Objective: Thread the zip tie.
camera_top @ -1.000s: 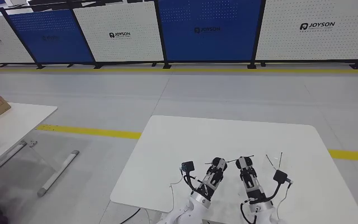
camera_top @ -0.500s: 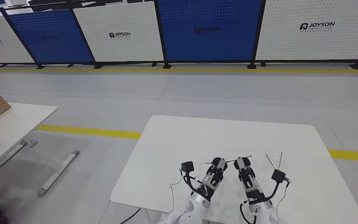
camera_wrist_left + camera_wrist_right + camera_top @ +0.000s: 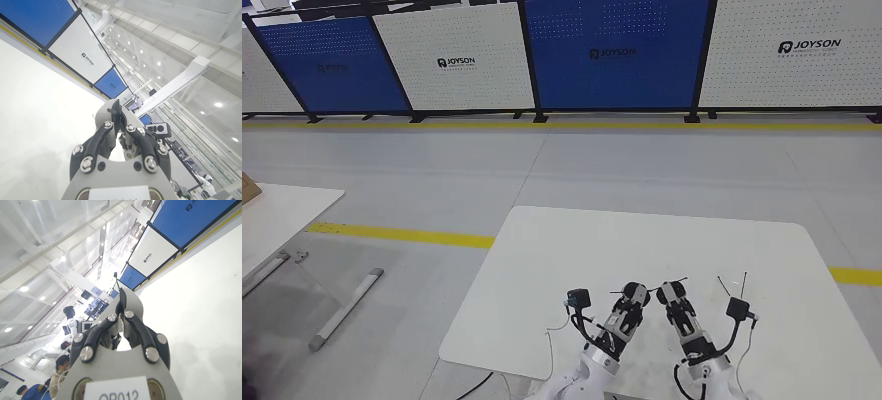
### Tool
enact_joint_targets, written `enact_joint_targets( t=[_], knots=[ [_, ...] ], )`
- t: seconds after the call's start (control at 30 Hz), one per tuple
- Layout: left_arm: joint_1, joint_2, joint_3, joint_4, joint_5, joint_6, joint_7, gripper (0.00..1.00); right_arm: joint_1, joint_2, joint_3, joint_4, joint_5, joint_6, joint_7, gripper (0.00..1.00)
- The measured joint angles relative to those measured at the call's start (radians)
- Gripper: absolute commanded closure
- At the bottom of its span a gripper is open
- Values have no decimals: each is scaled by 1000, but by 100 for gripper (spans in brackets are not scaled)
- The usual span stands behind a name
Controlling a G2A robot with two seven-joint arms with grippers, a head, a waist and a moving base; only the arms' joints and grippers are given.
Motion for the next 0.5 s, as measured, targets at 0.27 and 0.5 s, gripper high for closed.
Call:
enact_joint_targets(
  t=[0.27,0.5],
  knots=[
    [-1,-2,3,3,14,5,2,100,-3,7,4,-10,19,0,20,100],
    [-3,-4,4,5,27,8,8,95,-3,12,5,-11,28,0,33,100]
  ],
)
